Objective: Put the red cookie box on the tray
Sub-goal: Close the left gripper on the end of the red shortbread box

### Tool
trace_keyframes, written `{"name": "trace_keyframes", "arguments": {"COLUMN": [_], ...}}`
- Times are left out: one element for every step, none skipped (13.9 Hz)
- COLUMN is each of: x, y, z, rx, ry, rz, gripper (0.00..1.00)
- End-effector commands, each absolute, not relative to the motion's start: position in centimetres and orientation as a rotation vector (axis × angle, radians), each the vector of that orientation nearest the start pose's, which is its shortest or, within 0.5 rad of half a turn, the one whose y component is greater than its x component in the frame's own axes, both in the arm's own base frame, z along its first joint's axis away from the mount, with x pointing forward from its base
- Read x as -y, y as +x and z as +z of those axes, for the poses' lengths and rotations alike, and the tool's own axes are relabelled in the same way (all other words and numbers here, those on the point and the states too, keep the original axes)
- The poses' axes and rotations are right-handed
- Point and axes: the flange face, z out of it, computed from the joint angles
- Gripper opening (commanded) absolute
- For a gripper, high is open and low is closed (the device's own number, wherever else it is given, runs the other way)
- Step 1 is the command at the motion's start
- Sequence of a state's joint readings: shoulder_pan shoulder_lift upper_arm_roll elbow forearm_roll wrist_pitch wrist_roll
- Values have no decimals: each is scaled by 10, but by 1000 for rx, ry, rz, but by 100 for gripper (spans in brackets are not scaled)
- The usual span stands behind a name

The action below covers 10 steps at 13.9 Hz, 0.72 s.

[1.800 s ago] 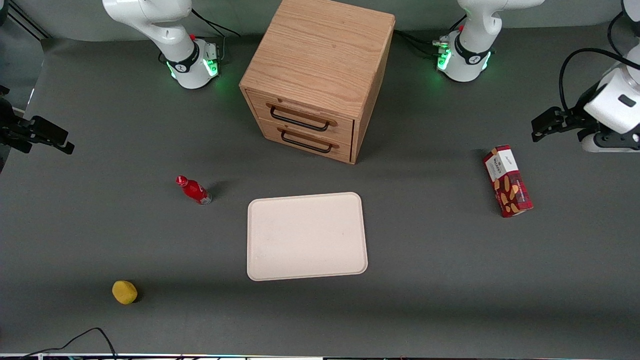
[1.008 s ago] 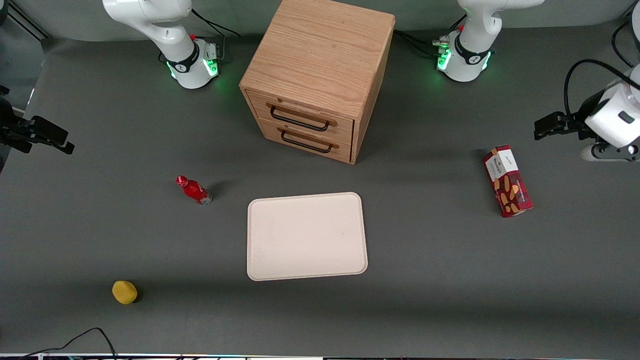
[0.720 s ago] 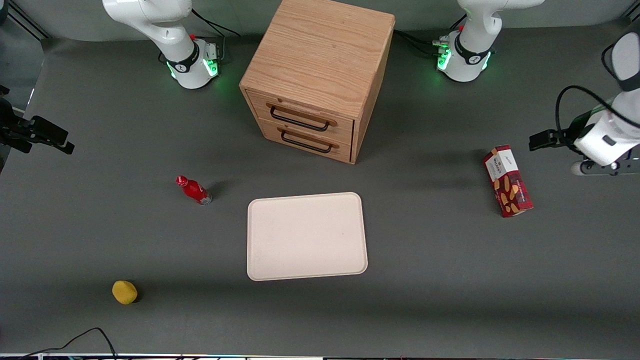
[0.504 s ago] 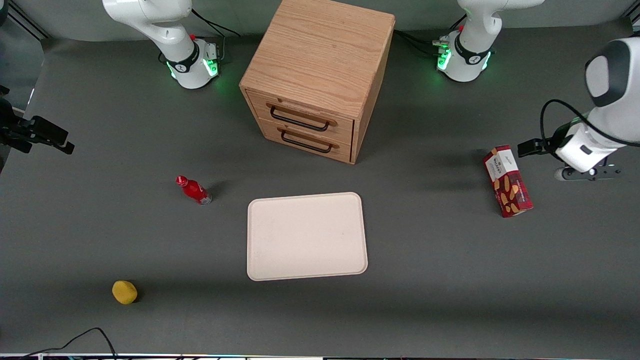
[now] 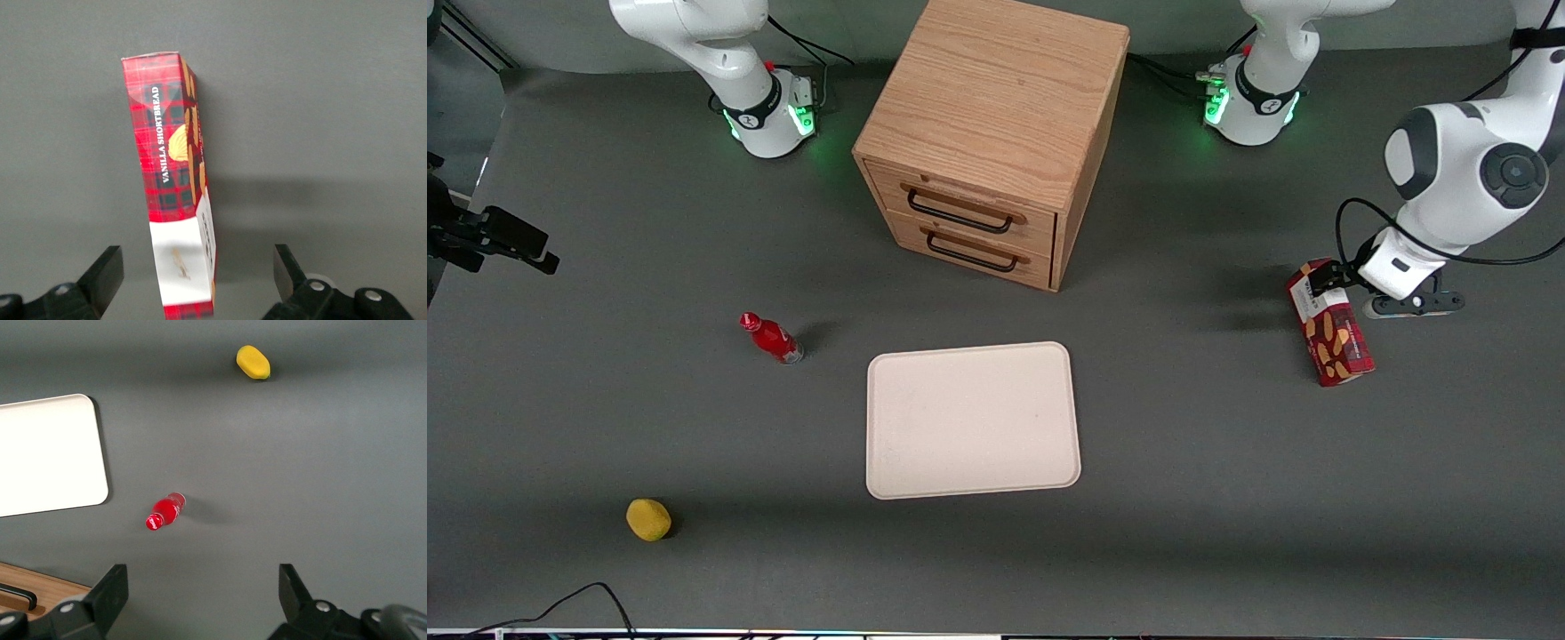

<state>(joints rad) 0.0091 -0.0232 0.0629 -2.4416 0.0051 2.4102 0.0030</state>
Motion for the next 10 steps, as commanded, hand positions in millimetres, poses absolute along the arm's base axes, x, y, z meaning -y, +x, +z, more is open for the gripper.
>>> {"name": "trace_keyframes", "arguments": {"x": [-42,-43,-44,-47,-50,-50,-49,-49,-49,-49], "y": [478,478,478,478,478,476,474,472,471,471], "z": [290,281,272,265,257,249,243,235,231,231], "rx": [106,99,77,76,83,83,82,82,81,76], "ry": [-3135,-3132,-3130,-3127,-3123,-3120,-3117,-3114,-3112,-3112], "rz": [-57,-79,-93,-107,-114,-133,-159,-171,-183,-190], "gripper": [100,100,100,100,99,99,98,96,93,83]}}
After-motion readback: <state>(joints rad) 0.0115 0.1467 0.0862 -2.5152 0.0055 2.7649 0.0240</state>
